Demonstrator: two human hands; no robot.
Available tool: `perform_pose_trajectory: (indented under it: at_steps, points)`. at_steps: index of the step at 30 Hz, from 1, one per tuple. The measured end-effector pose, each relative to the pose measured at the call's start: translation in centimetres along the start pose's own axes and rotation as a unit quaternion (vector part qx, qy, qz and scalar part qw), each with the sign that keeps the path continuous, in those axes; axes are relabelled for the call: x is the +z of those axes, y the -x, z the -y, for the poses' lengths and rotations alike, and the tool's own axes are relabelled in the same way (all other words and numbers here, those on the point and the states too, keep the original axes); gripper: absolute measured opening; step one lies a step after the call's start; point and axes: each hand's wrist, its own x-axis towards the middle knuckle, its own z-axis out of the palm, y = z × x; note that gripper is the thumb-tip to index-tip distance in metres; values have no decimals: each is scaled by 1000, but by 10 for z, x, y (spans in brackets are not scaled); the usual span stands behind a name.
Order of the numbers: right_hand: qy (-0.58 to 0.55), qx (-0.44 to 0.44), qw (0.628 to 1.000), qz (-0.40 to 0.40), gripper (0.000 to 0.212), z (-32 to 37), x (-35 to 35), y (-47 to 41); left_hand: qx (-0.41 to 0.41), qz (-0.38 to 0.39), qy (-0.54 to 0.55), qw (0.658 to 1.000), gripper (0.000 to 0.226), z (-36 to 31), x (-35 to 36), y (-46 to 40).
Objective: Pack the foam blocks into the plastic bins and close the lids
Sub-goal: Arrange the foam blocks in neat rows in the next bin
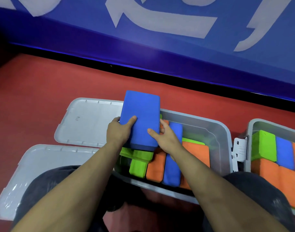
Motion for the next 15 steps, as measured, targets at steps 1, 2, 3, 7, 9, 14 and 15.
perform_pose_trajectory:
  at_steps: [1,2,3,7,9,14,15]
  points:
    - [10,5,1000,11,61,-3,4,0,11,-13,-53,998,68,3,-2,-2]
    - [30,15,999,19,65,-6,6,1,21,-27,-101,994,75,6,-3,-2]
    - [60,23,998,22,70,-8,7,1,32,-37,-136,989,81,7,-3,-2]
    - [123,39,991,23,75,-15,-3,4,77,-41,-159,983,82,-4,9,6]
    - [126,35,991,7,72,-16,-17,6,137,-42,-169,975,78,-14,21,14]
    - [160,62,984,-38,71,-32,-66,19,215,109,-105,965,72,-26,68,40]
    - [175,68,981,-41,70,-37,-78,25,215,144,-109,960,72,-24,79,43]
